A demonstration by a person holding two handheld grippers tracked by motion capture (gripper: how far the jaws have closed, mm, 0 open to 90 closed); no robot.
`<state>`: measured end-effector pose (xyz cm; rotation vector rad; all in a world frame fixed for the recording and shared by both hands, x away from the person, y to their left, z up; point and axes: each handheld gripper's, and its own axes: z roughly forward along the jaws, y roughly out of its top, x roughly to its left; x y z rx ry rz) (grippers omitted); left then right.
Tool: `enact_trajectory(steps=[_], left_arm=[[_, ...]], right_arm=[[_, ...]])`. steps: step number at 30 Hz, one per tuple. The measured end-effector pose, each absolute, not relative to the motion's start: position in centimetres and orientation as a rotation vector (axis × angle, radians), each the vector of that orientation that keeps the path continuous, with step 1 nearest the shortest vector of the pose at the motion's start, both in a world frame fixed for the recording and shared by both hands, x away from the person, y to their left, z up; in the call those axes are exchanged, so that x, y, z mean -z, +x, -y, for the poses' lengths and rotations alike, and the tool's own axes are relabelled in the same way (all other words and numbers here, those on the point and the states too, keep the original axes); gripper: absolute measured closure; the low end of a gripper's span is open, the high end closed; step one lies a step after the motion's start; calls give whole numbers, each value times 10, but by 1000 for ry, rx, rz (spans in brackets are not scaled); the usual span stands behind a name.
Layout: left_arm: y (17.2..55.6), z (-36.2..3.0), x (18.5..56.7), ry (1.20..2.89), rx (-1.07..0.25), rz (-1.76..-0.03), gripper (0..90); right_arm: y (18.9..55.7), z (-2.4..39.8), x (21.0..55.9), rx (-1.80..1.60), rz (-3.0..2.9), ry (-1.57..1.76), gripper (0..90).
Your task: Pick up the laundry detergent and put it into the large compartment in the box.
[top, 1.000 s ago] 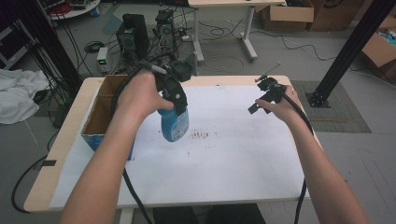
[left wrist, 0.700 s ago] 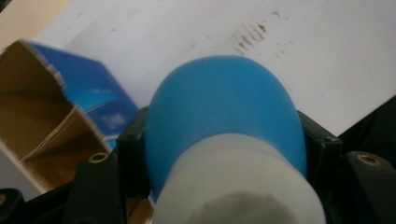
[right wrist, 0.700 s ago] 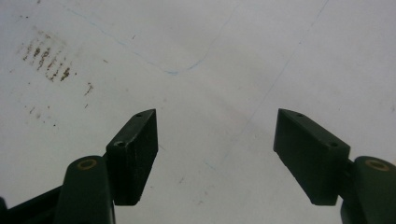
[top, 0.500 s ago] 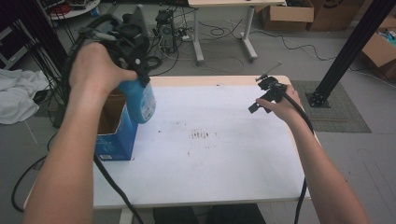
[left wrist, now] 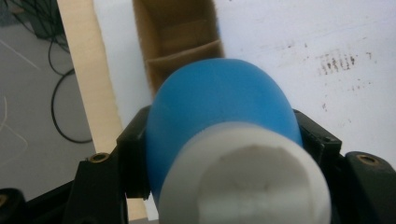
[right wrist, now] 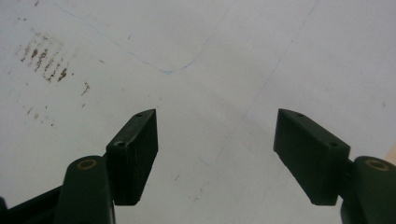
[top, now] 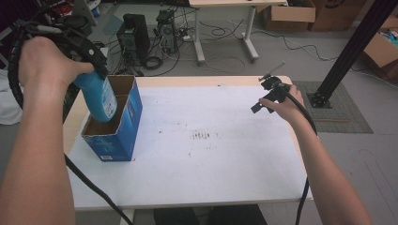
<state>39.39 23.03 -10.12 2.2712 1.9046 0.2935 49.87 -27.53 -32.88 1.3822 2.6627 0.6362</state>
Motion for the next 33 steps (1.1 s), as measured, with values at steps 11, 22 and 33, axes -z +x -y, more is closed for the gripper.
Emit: enact_trajectory(steps=[11, 22, 33], left_arm=[[398, -246, 119, 2232, -300, -1942, 367], [409, -249, 158, 2253, -246, -1969, 368], [418, -249, 197, 2273, -186, -1996, 368]], right_arm=[[499, 280, 329, -629, -2657, 1397, 308], [498, 283, 331, -615, -2657, 1400, 308], [499, 287, 333, -605, -2657, 1404, 308]])
